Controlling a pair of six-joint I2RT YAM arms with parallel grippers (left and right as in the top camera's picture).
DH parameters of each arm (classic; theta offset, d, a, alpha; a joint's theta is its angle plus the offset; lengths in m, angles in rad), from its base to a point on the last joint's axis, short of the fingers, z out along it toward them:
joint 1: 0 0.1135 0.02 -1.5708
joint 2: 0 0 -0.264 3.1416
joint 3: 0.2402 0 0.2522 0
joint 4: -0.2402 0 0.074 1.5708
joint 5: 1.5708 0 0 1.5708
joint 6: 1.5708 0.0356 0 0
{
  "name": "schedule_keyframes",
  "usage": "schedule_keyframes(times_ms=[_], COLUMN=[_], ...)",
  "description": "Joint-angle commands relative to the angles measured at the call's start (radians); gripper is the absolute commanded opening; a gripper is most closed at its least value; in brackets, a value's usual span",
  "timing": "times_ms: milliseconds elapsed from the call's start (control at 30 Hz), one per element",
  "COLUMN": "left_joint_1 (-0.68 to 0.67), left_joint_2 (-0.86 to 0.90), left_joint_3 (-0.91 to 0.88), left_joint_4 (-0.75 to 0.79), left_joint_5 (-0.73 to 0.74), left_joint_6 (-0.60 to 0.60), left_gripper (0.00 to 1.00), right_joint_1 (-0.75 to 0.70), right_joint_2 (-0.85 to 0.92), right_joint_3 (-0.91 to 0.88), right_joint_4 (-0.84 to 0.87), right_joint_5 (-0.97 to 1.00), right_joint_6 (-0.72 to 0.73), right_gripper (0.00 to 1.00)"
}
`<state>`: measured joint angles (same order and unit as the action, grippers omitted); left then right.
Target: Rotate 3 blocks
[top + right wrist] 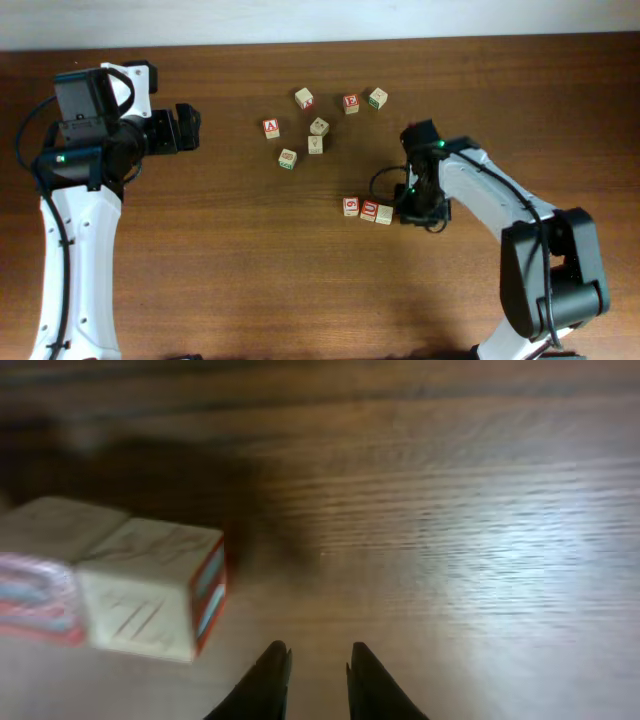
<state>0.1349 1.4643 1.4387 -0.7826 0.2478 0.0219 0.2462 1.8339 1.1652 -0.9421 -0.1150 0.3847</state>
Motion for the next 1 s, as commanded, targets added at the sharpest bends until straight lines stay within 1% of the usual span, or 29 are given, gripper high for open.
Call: schedule_keyframes(times_ms=[0,167,300,467,733,967], left_joint_1=[-0.003,-0.003,-0.003,-0.003,-0.003,-0.003], left_joint_2=[0.001,0.001,0.001,0.001,0.001,0.001], left_joint_3=[0.016,0.016,0.016,0.016,0.016,0.016], left_joint_4=[0.002,0.002,0.002,0.002,0.002,0.003], left_joint_5=[0.011,0.011,0.011,0.011,0.011,0.011], left_joint_6=[-0.003,-0.003,-0.003,-0.003,-0.003,-0.003], left_gripper=[0.99,0.99,0.99,0.99,0.99,0.99], right_joint_1=[-0.005,-0.005,0.009,0.056,0.107,0.108], right_joint_2=[-0.005,0.005,0.005,0.005,0.008,0.026], right_joint_3=[-0.043,-0.043,-0.043,-0.043,-0.043,-0.043], right_joint_4=[0.069,0.117,0.168,0.237,0.372,0.431], right_joint_5=[-0.051,-0.094,-0.196,-0.188,-0.188,-0.2], right_joint_6=[0.029,0.022,0.015,0.093,0.073,0.069], right_gripper=[0.2,0.2,0.2,0.17,0.18,0.18])
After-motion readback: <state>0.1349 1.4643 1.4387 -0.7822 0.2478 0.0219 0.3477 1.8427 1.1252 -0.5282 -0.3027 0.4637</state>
